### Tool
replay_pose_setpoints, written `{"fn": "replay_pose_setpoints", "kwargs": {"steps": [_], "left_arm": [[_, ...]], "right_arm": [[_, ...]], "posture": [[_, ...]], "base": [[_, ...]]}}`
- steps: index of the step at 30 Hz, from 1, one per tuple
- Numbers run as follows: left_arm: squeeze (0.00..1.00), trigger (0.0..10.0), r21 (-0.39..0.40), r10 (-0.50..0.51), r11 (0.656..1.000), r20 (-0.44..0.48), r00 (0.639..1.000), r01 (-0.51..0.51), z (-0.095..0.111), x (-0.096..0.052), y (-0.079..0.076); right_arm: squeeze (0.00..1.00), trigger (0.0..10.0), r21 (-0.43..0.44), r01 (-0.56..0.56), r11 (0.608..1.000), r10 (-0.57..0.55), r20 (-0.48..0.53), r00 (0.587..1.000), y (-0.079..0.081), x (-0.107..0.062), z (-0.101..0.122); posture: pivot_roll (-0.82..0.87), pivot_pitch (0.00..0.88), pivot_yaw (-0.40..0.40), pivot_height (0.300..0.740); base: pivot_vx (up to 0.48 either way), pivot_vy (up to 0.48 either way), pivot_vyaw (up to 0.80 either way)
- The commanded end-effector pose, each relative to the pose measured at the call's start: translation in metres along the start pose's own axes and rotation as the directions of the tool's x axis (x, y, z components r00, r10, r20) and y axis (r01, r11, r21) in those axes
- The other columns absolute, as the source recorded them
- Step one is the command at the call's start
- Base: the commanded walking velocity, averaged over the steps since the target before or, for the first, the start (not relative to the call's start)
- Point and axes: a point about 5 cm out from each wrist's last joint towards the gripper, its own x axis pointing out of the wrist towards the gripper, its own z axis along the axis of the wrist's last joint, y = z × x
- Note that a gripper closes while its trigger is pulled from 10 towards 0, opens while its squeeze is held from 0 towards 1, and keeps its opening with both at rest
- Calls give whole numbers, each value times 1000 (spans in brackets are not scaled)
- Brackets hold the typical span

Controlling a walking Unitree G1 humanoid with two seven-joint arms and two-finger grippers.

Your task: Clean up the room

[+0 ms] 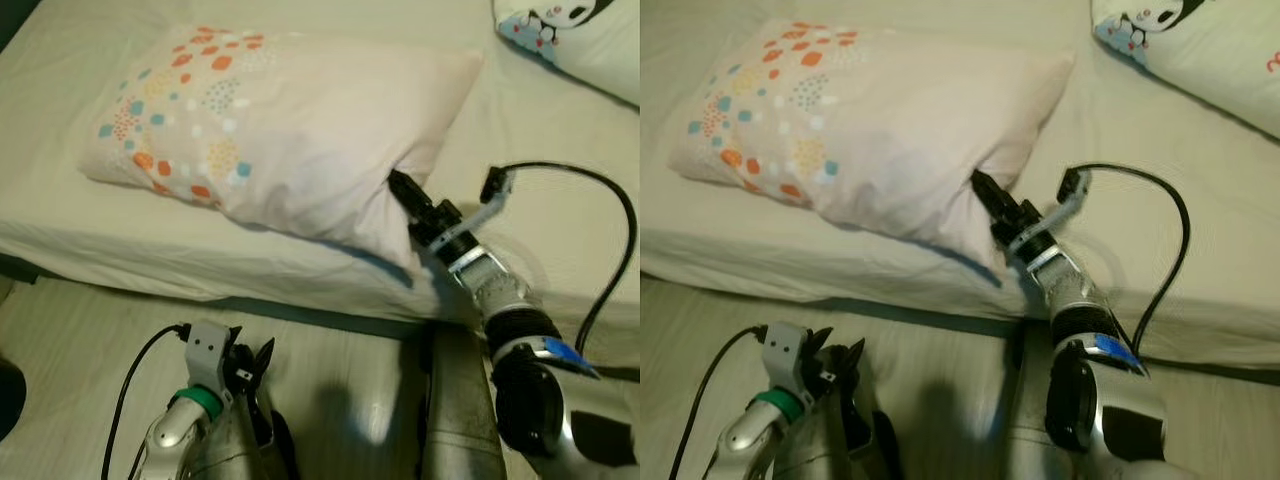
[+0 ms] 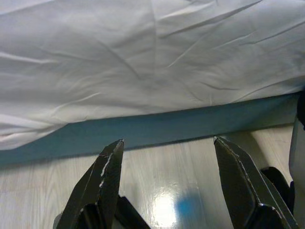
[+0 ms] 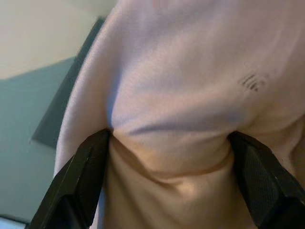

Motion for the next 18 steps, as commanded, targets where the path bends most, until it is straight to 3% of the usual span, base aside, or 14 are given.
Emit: {"fn": "replay_pose_setpoints", "kwargs": {"steps": [1,8,9,18], "left_arm": [[0,10000,-1,19,1000,-45,999,-19,-9,-10,4],[0,10000,7,33,999,-47,998,-32,-8,-15,7],[0,10000,8,35,999,-47,998,-35,-8,-15,8],[0,10000,3,65,998,-33,997,-65,-4,-9,11]], "right_arm": [[0,10000,40,-12,999,15,-83,996,1,2,-17],[0,10000,-7,50,999,-50,-189,981,-1,5,-27],[0,0,-21,56,998,-59,-194,979,-1,5,-27],[0,0,-28,61,998,-64,-144,988,-1,6,-23]], "posture": [[27,244,228,421],[40,241,218,421],[36,238,215,421],[16,190,180,421]], "base": [[0,0,0],[0,0,0],[0,0,0],[0,0,0]]}}
